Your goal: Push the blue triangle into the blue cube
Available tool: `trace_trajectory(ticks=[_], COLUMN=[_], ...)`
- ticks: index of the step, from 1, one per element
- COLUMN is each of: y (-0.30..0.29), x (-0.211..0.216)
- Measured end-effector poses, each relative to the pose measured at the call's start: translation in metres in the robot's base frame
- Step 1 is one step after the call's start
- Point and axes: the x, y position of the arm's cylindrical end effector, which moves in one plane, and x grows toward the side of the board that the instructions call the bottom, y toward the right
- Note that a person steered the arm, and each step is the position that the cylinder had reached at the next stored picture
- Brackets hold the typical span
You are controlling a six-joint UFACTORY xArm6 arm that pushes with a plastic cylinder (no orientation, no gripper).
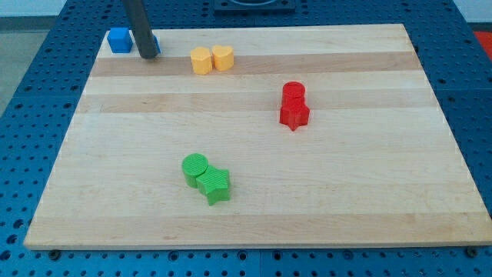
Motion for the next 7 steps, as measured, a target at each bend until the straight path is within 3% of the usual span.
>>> trace_trajectory(ticks=[3, 7], y=[0.05, 0.022], x=[-0.004, -0.026])
